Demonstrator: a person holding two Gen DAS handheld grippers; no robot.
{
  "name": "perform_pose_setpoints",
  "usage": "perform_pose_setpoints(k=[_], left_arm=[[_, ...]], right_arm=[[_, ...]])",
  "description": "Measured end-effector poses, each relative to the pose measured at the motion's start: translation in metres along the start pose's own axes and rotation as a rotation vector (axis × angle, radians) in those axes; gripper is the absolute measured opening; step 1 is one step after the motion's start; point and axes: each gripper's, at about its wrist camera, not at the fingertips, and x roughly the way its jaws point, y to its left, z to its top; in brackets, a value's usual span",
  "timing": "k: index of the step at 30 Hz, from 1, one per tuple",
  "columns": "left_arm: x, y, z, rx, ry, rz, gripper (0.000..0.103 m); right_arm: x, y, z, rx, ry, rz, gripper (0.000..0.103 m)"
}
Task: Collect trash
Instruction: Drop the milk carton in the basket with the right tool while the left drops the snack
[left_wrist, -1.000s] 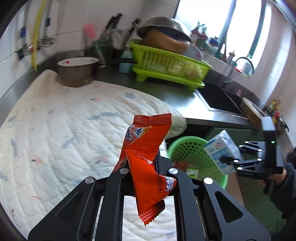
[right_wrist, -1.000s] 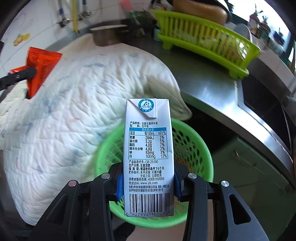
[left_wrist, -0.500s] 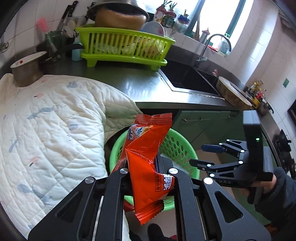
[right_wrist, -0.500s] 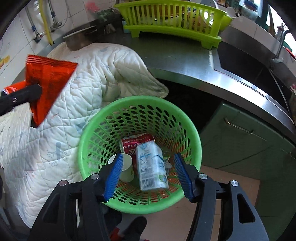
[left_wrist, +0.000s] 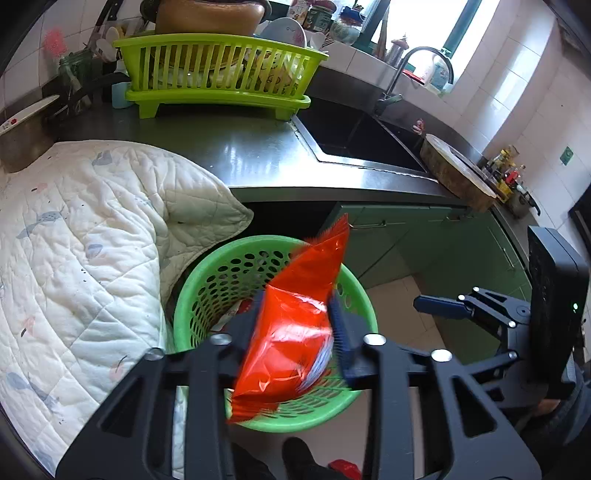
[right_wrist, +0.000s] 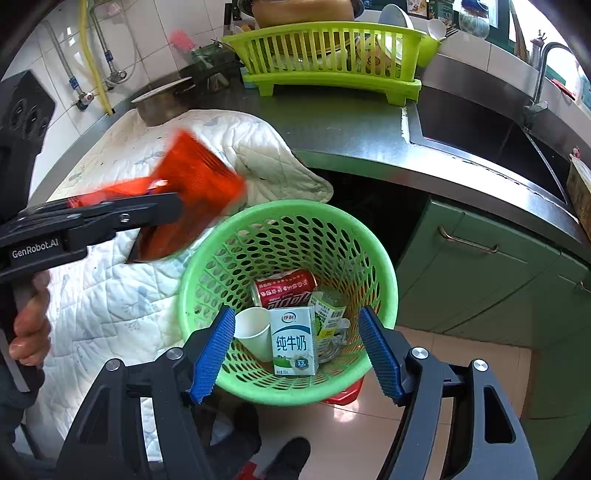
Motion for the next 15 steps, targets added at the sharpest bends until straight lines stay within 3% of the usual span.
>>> perform_pose_setpoints(k=[8, 15], left_arm=[[-0.004, -0.004, -0.001, -0.006, -0.009, 0.009, 0.061], [-0.026, 0.005, -0.003, -0.031, -0.05, 0.034, 0.069]], right_arm=[[-0.015, 0.002, -0.003, -0.004, -0.033, -0.007, 0.072], [-0.024, 0.006, -0.003, -0.004, -0.049, -0.003, 0.075]])
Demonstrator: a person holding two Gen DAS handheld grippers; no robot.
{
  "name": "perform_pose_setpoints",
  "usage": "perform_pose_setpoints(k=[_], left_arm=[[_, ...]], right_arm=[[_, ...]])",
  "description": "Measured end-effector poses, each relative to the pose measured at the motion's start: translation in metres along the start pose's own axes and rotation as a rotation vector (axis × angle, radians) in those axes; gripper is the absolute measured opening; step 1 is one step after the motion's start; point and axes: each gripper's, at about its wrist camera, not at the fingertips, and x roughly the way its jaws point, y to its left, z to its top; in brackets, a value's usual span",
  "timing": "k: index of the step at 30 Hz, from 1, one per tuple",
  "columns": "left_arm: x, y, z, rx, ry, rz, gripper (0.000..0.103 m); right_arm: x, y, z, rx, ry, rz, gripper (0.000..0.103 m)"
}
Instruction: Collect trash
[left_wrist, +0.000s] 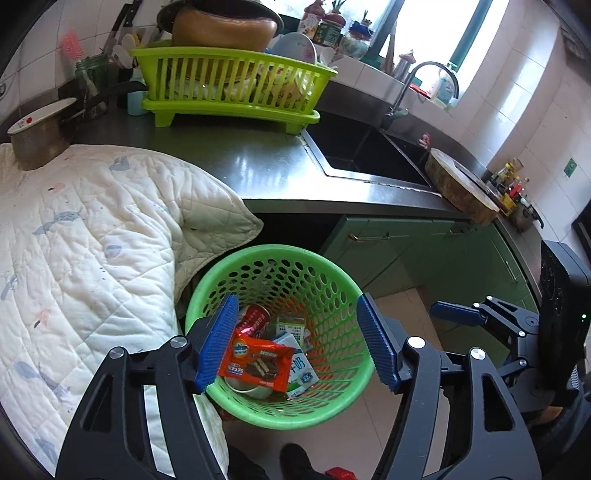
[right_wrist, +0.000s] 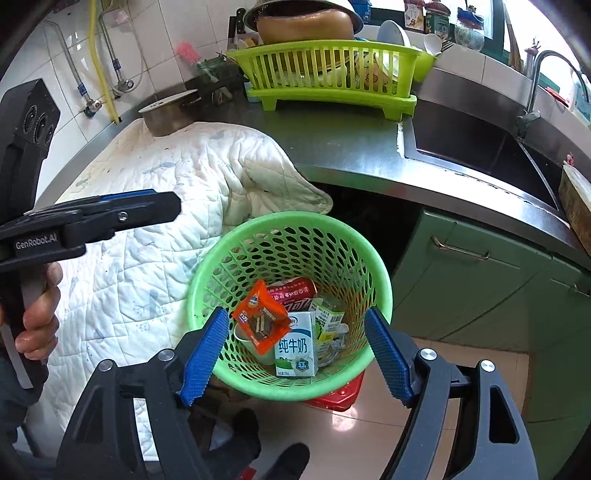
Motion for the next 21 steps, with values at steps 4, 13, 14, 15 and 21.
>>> perform_pose_setpoints(k=[4, 13, 14, 15, 21], left_arm=[[-0.017, 0.01, -0.003, -0.022, -0.028, 0.043, 0.075], [-0.058, 0.043, -0.013, -0.091, -0.086, 0.178, 0.088], [-0.063, 0.045, -0.014, -0.096, -0.089, 0.198, 0.089], [-0.068, 0.048, -0.015, -0.102, -0.096, 0.219, 0.09], [-0.101, 0.065, -0.021, -0.133, -0.147, 0.338, 0.096]], right_arm=[[-0.003, 0.005, 0.002, -0.007, -0.01, 0.012, 0.078], [-0.006, 0.03, 0.013, -0.049, -0.034, 0.054, 0.083], [-0.006, 0.034, 0.015, -0.056, -0.037, 0.056, 0.084], [-0.006, 0.038, 0.017, -0.064, -0.04, 0.06, 0.084], [-0.007, 0.061, 0.029, -0.102, -0.059, 0.091, 0.086]])
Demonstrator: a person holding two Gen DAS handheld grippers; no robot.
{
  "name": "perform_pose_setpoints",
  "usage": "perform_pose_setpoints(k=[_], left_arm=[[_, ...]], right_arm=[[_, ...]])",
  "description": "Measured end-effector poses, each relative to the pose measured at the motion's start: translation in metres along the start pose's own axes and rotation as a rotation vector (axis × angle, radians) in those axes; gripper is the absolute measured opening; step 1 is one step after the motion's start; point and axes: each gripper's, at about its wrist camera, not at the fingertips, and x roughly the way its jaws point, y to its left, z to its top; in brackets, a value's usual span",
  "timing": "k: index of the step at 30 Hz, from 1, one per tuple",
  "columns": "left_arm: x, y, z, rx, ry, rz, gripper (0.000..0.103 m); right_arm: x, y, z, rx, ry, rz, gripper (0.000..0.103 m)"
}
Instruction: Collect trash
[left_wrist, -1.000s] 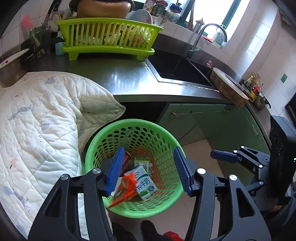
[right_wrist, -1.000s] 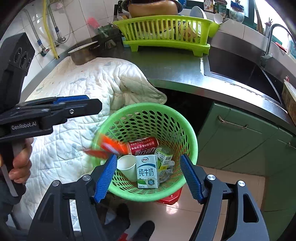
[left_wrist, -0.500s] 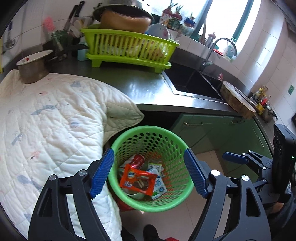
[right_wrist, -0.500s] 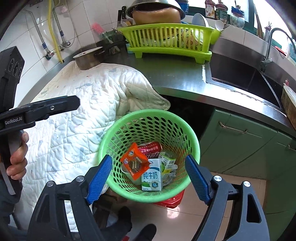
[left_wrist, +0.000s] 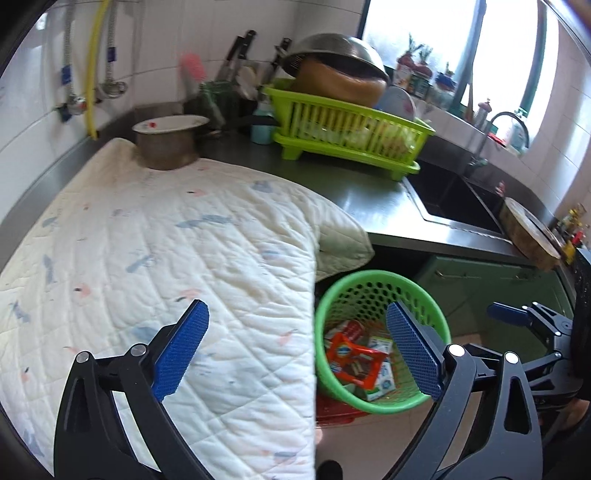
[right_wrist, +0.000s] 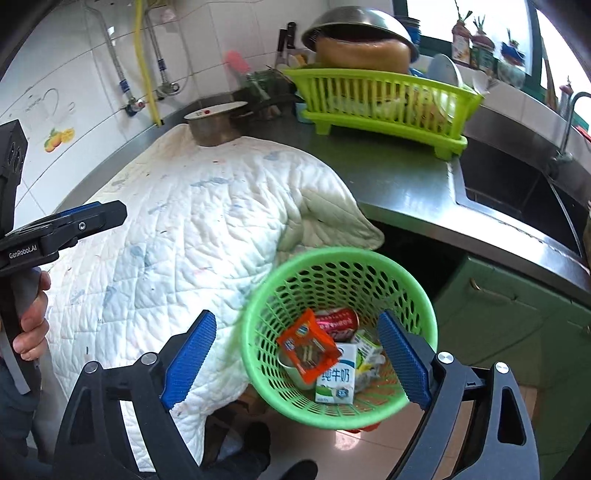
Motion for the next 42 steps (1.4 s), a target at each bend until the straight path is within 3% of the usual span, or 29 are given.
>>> perform_pose_setpoints(k=[12, 22, 29, 42], left_arm=[[-0.056, 0.053, -0.005, -0.077, -0.099, 0.191, 0.097], [-0.093, 0.079, -0.02, -0.125, -0.14, 0.302, 0.098], [-0.114, 0.09, -0.034, -0.183, -0.161, 0.34, 0.098], [-0.134, 0.084, -0.047, -0.18, -0.18, 0.383, 0.098]], right_arm=[[-0.001, 0.043, 0.03, -0.058, -0.042, 0.062, 0.089], [-0.003, 0.07, 0.046, -0.084, -0.072, 0.089, 0.09], [-0.007, 0.079, 0.05, -0.074, -0.095, 0.118, 0.091], [-0.021, 0.094, 0.054, -0.101, -0.138, 0.124, 0.092]])
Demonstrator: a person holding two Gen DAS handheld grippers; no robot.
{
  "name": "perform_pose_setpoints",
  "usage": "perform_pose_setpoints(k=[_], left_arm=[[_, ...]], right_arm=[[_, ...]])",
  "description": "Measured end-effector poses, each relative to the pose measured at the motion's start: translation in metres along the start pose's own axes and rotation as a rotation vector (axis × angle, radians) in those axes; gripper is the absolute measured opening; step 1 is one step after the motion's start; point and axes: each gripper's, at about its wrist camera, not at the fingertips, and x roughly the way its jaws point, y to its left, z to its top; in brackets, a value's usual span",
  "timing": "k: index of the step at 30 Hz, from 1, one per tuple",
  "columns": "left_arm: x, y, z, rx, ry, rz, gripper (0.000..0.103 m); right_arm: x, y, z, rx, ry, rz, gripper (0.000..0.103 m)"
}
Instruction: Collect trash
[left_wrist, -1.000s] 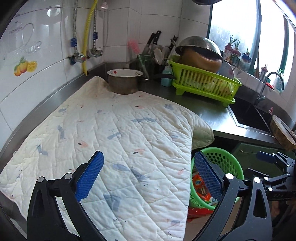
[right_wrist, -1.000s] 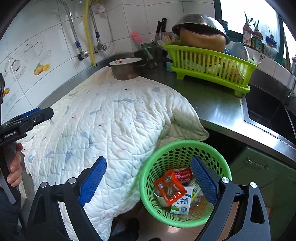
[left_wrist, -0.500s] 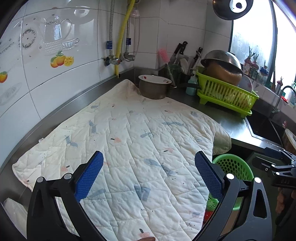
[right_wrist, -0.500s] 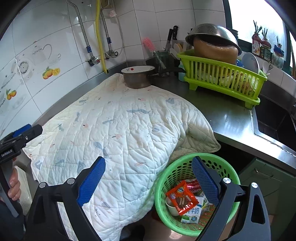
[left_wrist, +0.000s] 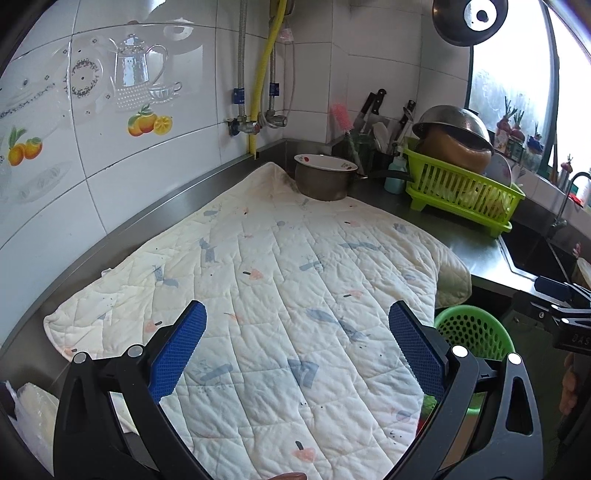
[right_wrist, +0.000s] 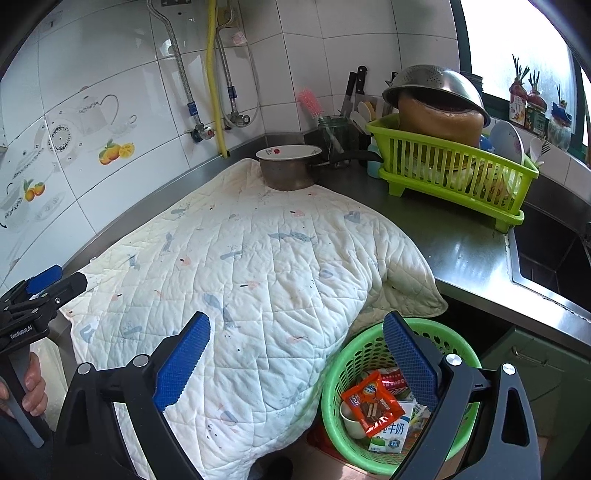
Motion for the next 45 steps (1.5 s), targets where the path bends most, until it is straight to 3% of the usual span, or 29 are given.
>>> perform_pose_setpoints(k=[19, 30, 45], left_arm=[[-0.025, -0.014, 0.011, -0.01, -0.103, 0.022, 0.098], [-0.031, -0.024, 0.014, 0.007, -0.127, 0.013, 0.098], [-0.036, -0.031, 0.015, 0.026, -0.143, -0.01, 0.098]], right_arm=[[-0.032, 0.006, 0.002, 0.008, -0.098, -0.043, 0.092], [-0.047, 0.008, -0.002, -0.009, -0.148, -0.107, 0.093], [-0.058, 0.006, -0.003, -0.002, -0.174, -0.122, 0.093]])
